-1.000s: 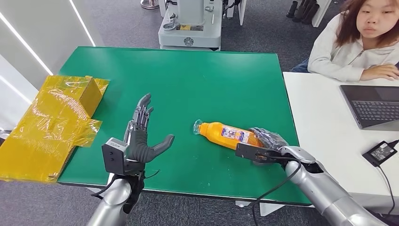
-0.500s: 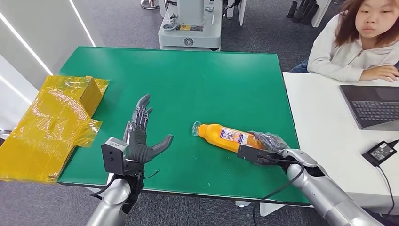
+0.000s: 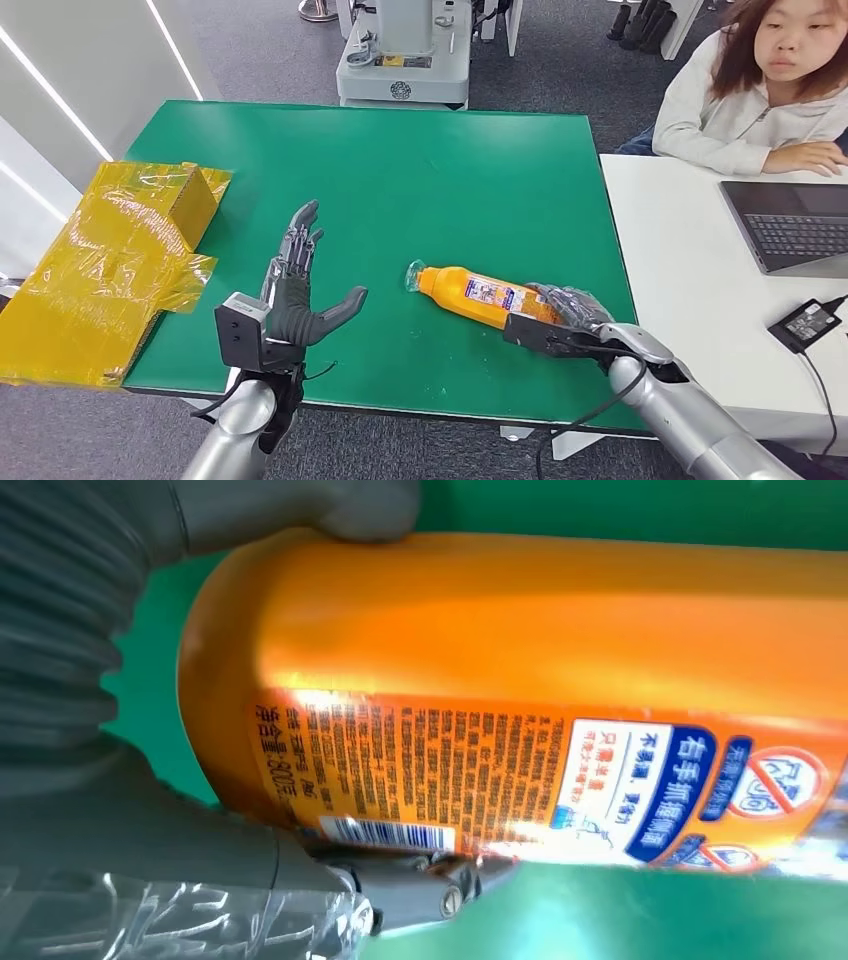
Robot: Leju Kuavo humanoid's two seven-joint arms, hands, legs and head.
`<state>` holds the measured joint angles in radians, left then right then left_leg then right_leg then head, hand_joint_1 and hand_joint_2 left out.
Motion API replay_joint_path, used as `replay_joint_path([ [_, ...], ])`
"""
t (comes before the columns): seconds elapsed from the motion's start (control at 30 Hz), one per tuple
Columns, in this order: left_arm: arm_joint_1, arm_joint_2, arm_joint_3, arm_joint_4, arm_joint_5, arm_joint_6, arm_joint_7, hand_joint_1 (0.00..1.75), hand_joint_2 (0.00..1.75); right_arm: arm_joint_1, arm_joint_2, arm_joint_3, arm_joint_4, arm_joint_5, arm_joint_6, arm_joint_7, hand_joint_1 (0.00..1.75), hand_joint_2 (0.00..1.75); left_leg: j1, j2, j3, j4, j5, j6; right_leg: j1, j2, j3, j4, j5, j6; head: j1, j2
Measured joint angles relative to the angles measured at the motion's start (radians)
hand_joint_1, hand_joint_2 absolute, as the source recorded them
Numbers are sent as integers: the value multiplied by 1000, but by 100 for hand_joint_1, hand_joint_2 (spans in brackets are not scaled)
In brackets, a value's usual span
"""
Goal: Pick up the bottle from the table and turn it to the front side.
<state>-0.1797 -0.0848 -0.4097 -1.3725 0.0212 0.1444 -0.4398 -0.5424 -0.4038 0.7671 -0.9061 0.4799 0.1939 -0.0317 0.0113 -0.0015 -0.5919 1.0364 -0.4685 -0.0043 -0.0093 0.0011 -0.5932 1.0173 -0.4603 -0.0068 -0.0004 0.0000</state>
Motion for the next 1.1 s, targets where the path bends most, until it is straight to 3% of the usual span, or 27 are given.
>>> replay_joint_path([
  [0.17,3,3,0,2,8,7,-8,0,175,97,37,-58,-58,-186,-48,-142,175,175,0,-1,-2,-1,0,0,0,-1,0,0,0,0,0,0],
  [0.3,3,5,0,8,8,14,-10,0,175,228,138,-137,-167,-281,-156,-220,175,175,1,-1,-3,-2,0,0,1,-1,-3,0,-1,-1,0,0],
  [0.47,1,6,2,38,13,3,3,0,175,371,248,-208,-334,-312,-276,-273,175,175,1,-2,-3,-3,0,-1,1,-2,-4,1,-2,-1,0,0],
  [0.6,1,8,15,61,10,-3,3,0,175,454,301,-262,-437,-330,-287,-293,175,175,0,-1,-4,-3,-1,-1,1,-2,-4,1,-2,-1,0,0],
  [0.77,1,8,30,79,2,-24,9,0,175,491,343,-299,-494,-310,-279,-295,175,175,0,-1,-4,-2,-1,-1,0,-2,-4,0,-2,-1,0,0],
  [1.1,-48,36,39,117,134,-294,117,0,175,497,374,-338,-507,-279,-265,-296,175,175,0,-1,-4,-2,-1,-1,0,-2,-4,1,-2,-1,0,0],
])
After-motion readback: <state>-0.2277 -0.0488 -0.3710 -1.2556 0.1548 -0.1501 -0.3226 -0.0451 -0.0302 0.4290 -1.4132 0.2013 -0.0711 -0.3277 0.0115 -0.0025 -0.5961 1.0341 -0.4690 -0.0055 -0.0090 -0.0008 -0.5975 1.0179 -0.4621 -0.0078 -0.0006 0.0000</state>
